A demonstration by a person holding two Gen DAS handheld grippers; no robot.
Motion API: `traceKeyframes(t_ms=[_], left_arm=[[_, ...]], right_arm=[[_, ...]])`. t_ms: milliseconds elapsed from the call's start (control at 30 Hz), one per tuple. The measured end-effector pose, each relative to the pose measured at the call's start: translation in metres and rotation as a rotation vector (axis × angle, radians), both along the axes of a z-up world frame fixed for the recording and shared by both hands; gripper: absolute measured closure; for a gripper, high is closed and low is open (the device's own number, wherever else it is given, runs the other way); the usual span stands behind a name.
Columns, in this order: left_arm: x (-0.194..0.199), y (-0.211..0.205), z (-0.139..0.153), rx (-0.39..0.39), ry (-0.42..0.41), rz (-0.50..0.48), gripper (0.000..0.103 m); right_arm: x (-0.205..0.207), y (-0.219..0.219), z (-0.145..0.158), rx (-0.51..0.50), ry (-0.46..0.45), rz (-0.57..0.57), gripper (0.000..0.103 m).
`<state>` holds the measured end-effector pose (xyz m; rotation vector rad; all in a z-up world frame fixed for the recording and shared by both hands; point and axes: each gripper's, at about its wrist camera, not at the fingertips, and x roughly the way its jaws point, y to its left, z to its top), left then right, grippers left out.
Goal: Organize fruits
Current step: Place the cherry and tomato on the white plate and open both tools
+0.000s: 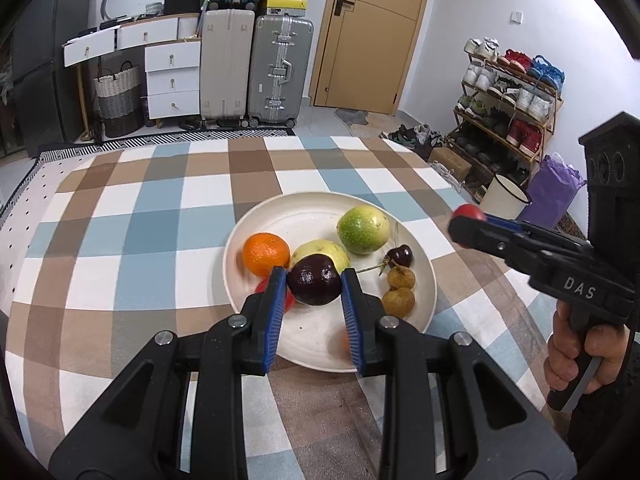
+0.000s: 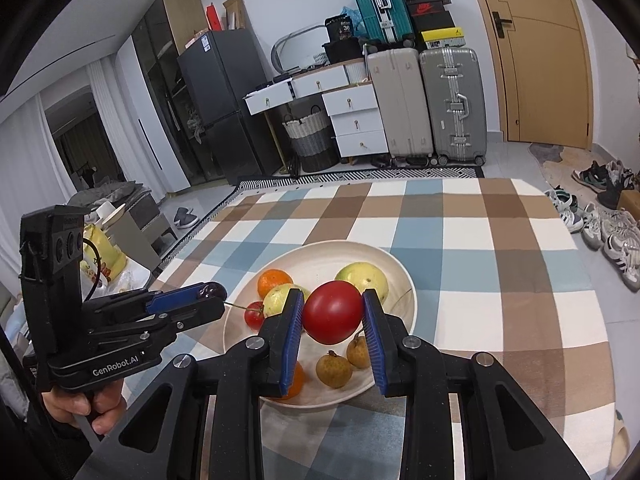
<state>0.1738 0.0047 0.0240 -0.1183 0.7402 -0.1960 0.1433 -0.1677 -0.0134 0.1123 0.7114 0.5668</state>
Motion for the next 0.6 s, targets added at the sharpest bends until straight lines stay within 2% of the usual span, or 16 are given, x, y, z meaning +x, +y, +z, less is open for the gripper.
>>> traceKeyframes(t_ms=[600], left_arm=[[0.02, -0.007, -0.04, 0.008, 0.084, -0.018, 0.078]], right_arm=[[0.021, 0.027, -0.039, -0.044, 0.063, 0.042, 0.073]])
